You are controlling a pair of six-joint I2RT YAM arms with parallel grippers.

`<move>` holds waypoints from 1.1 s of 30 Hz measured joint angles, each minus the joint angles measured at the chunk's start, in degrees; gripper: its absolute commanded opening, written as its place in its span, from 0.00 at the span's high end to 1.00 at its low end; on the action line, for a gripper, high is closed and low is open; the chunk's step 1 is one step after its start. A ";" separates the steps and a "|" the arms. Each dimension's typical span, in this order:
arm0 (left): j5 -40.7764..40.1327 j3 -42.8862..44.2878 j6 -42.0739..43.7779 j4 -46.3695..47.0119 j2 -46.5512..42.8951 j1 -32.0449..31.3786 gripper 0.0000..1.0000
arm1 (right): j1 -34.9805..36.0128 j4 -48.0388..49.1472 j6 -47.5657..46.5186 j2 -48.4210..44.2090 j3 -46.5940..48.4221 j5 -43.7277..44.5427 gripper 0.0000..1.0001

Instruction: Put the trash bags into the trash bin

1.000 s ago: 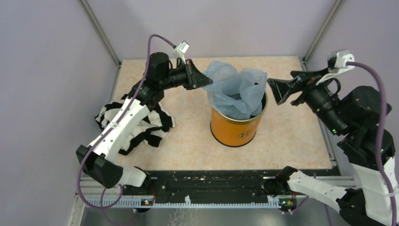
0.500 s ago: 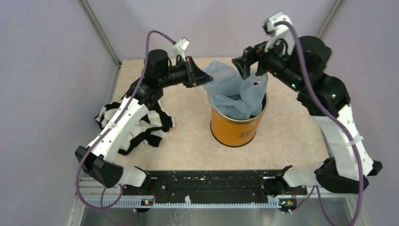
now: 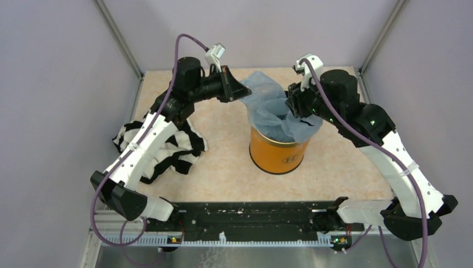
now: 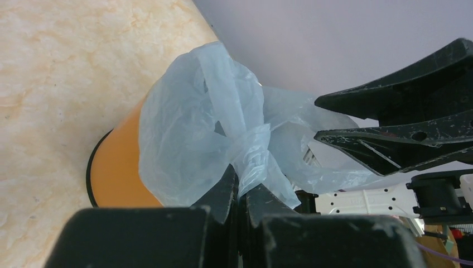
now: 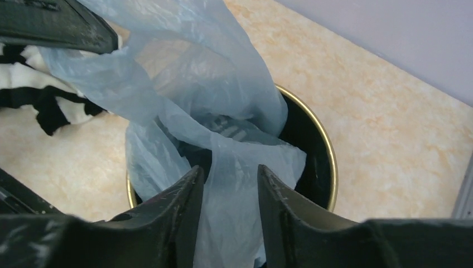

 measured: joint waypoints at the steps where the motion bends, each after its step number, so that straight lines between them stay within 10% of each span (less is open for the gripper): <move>1: -0.02 0.02 0.11 -0.13 0.20 0.00 1.00 | 0.00 -0.02 0.11 -0.50 -0.96 0.79 0.73; 6: -0.81 0.37 1.16 -1.20 0.79 0.00 1.00 | 0.00 -0.83 2.05 -2.27 -5.33 4.83 1.00; 20: -4.90 0.70 4.94 -4.61 0.92 2.47 1.00 | -7.45 -7.13 8.79 -6.71 -8.17 25.35 1.00; 28: -5.07 1.18 7.13 -6.71 0.96 2.82 1.00 | -7.50 -5.90 6.40 -7.43 -6.54 18.71 0.33; 33: -3.65 2.99 7.63 -7.32 1.84 2.80 1.00 | -7.50 -2.29 3.69 -7.54 -3.06 10.78 0.23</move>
